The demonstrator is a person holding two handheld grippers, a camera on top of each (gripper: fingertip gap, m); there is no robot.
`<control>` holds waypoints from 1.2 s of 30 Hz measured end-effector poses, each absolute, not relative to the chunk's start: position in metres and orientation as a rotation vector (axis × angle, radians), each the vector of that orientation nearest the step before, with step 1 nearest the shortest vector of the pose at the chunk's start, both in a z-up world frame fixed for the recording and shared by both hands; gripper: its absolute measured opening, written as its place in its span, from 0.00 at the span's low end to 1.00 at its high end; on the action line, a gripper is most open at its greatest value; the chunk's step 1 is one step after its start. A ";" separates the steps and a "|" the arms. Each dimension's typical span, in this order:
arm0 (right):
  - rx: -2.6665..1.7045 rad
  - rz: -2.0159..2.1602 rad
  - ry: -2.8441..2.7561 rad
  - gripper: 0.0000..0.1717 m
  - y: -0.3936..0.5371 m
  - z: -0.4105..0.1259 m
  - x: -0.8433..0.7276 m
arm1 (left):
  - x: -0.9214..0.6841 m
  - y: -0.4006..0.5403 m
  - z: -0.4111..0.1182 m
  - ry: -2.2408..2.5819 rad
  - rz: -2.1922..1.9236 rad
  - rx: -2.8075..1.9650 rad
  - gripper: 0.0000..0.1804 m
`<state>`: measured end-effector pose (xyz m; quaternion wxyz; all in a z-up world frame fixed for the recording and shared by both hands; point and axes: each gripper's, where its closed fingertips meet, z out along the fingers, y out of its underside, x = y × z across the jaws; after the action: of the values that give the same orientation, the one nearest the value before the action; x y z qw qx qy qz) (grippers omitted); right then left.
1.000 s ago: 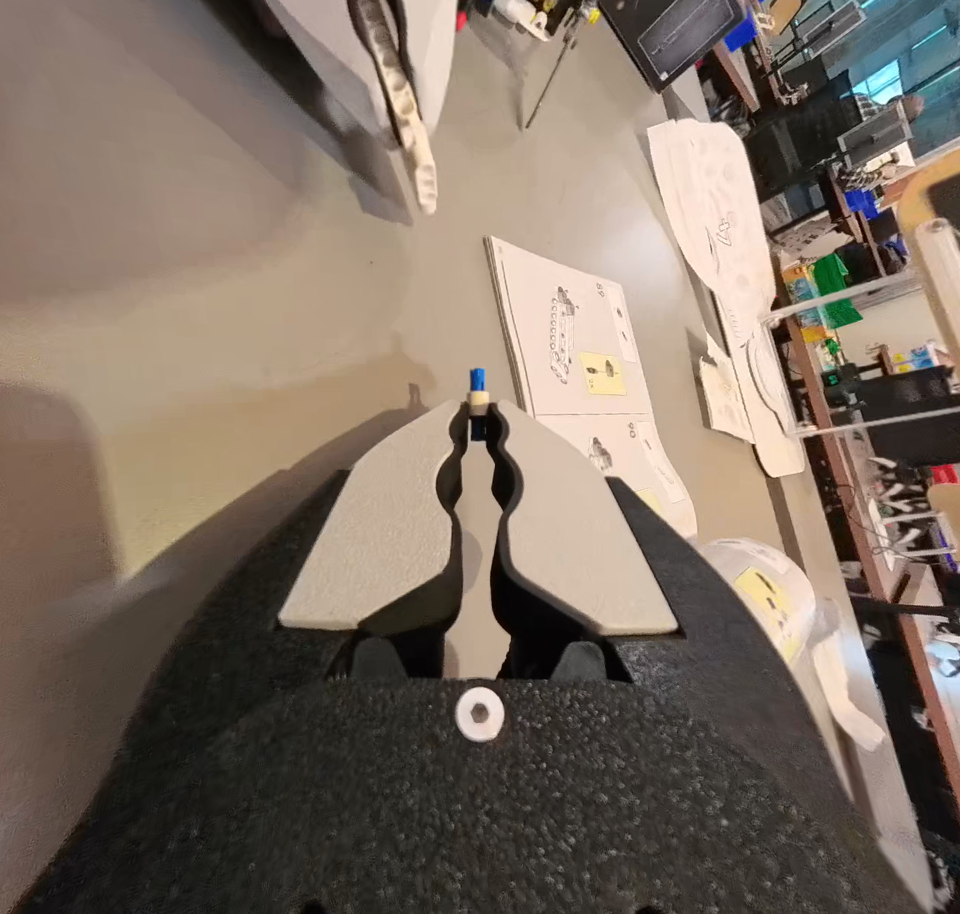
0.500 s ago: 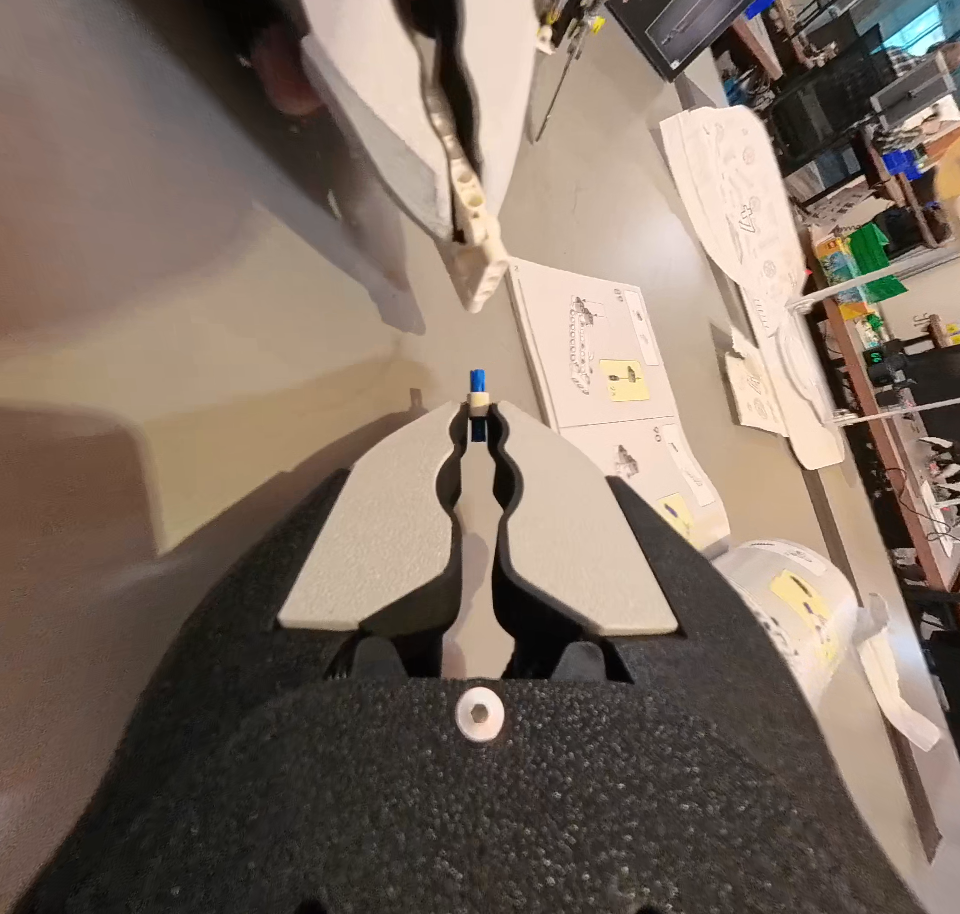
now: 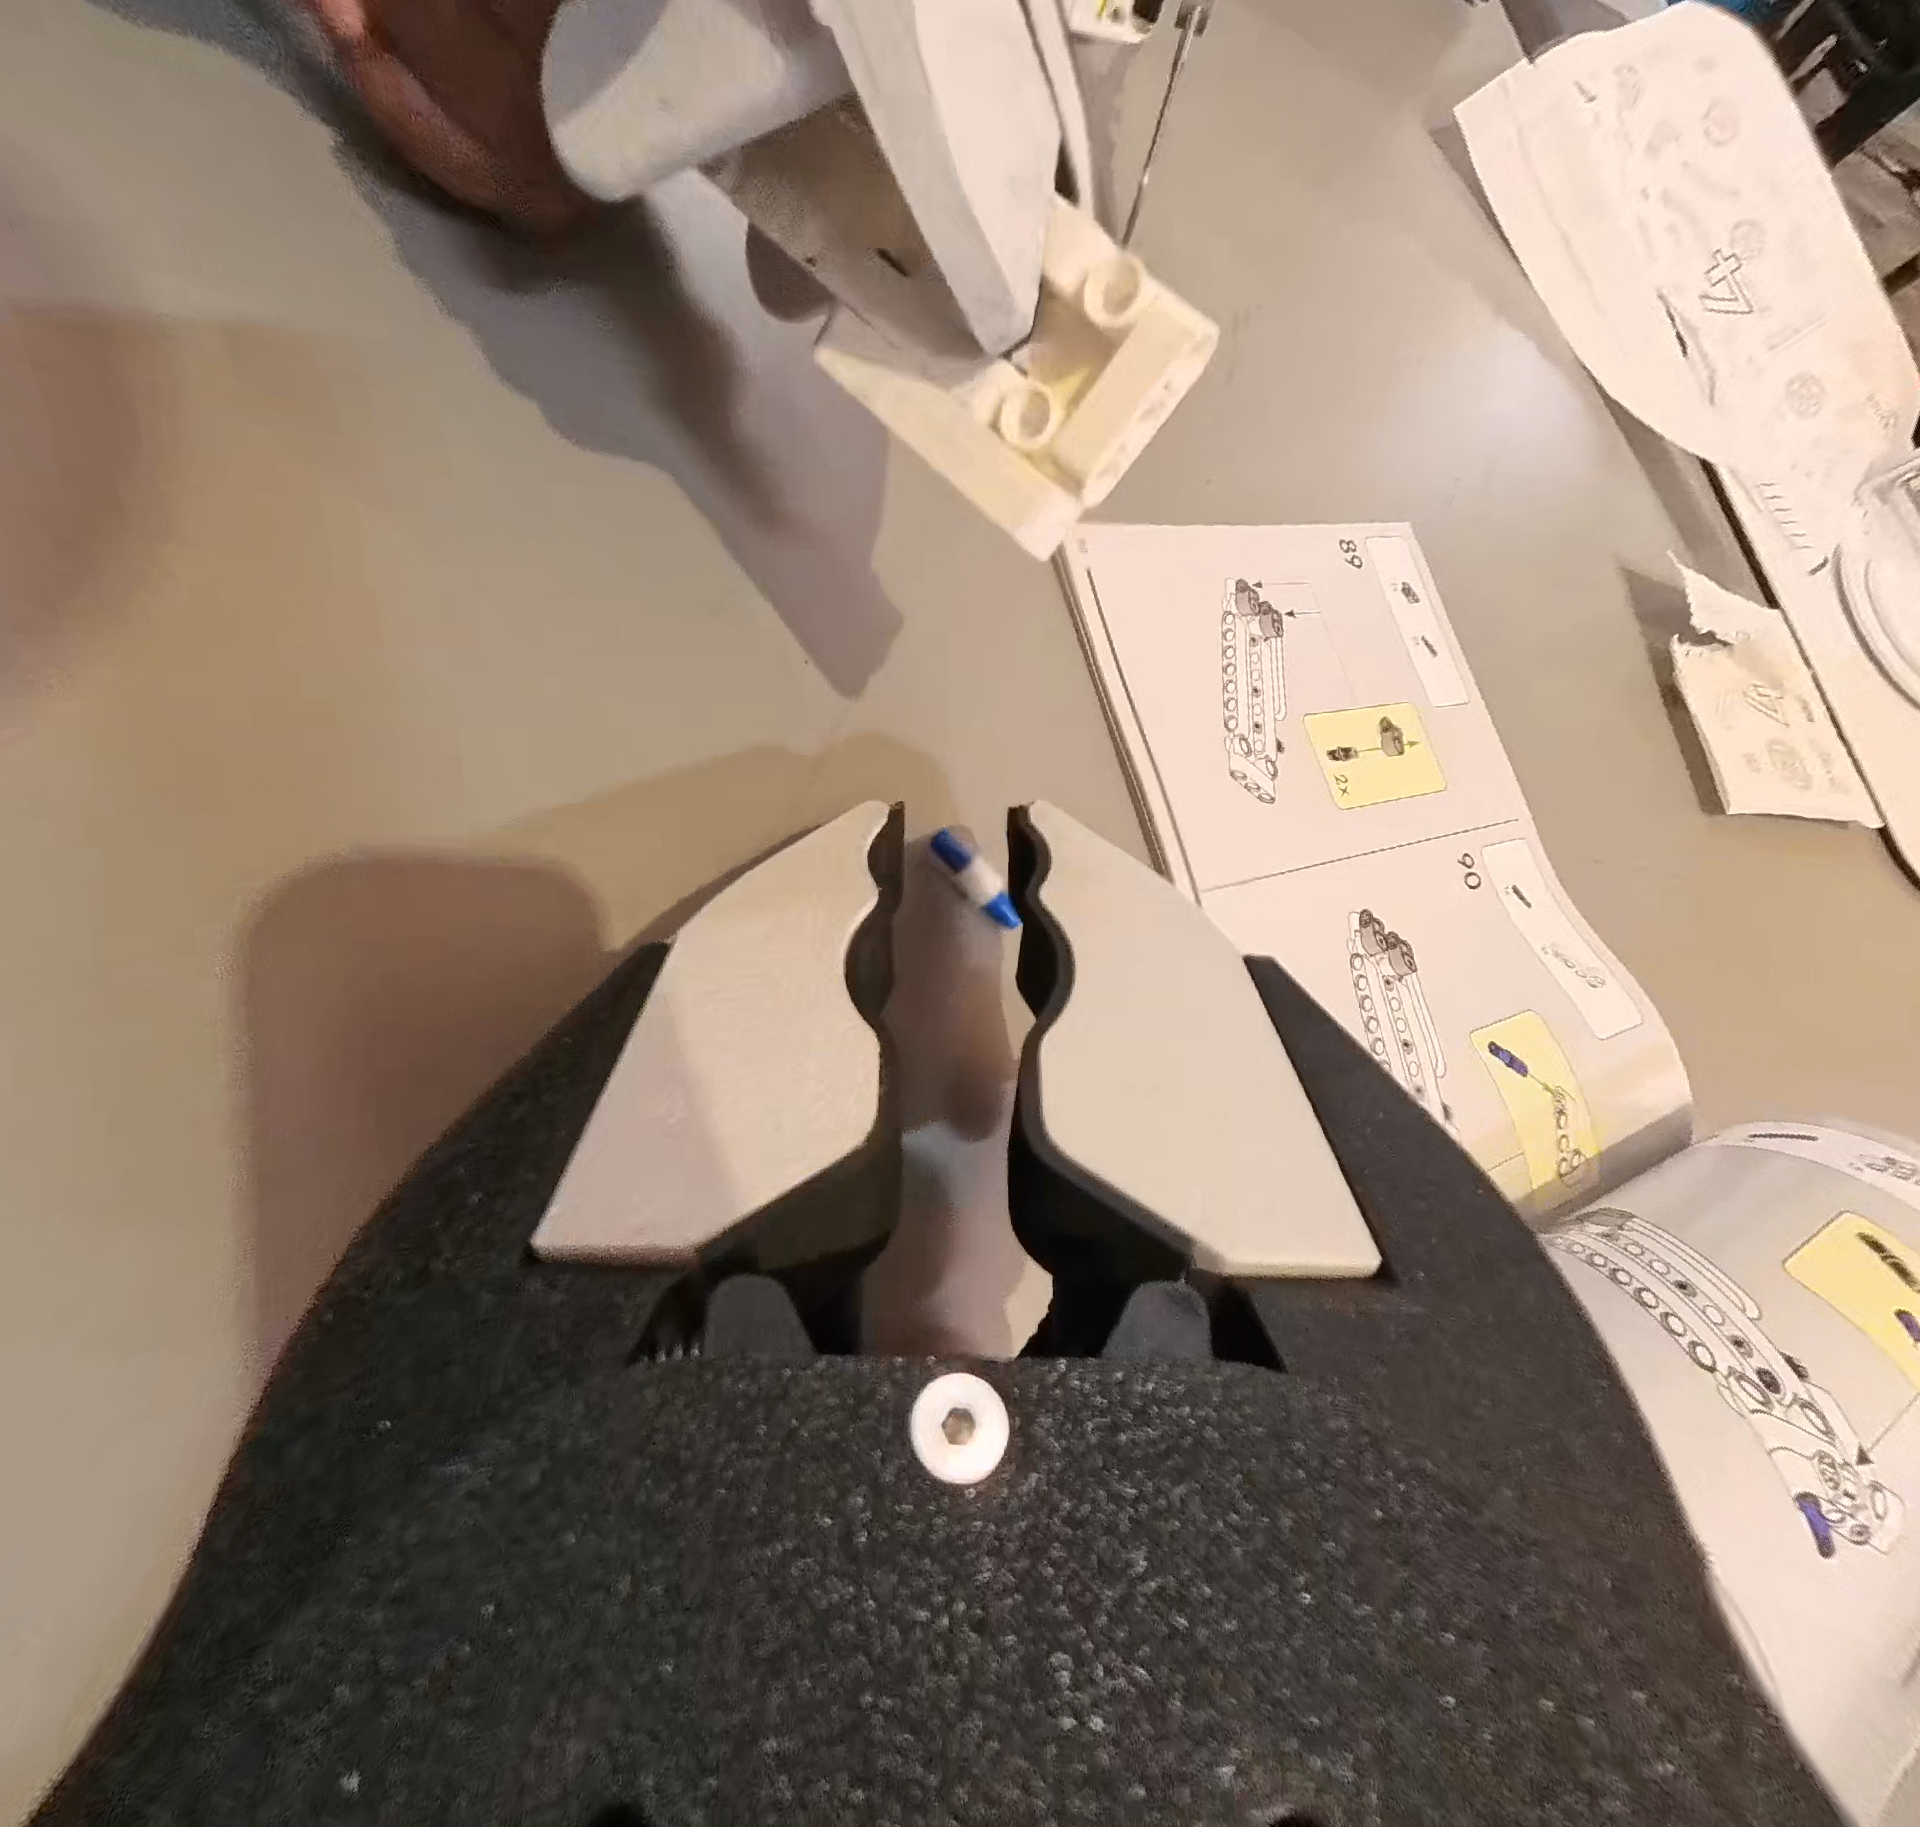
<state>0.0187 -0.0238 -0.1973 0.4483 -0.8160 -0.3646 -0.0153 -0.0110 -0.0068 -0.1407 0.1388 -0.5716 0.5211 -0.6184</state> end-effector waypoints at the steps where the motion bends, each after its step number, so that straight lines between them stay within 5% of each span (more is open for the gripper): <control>1: -2.017 -0.017 -0.883 0.11 -0.023 -0.195 0.017 | -0.011 -0.006 -0.136 1.450 -1.858 -1.669 0.05; 11: -1.789 0.774 -0.361 0.15 -0.007 -0.121 -0.029 | -0.019 -0.002 -0.103 1.067 -2.275 -1.595 0.05; 14: -1.710 0.975 -0.274 0.07 -0.006 -0.109 -0.035 | -0.024 -0.010 -0.100 1.124 -2.271 -1.527 0.05; 36: -1.677 1.149 -0.200 0.05 -0.030 -0.113 -0.047 | -0.034 -0.023 -0.100 0.933 -2.324 -1.608 0.05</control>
<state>-0.0471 -0.0297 -0.1134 0.5223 -0.7000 -0.0833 0.4799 -0.0339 -0.0230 -0.1004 0.0828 -0.5384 0.3124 -0.7782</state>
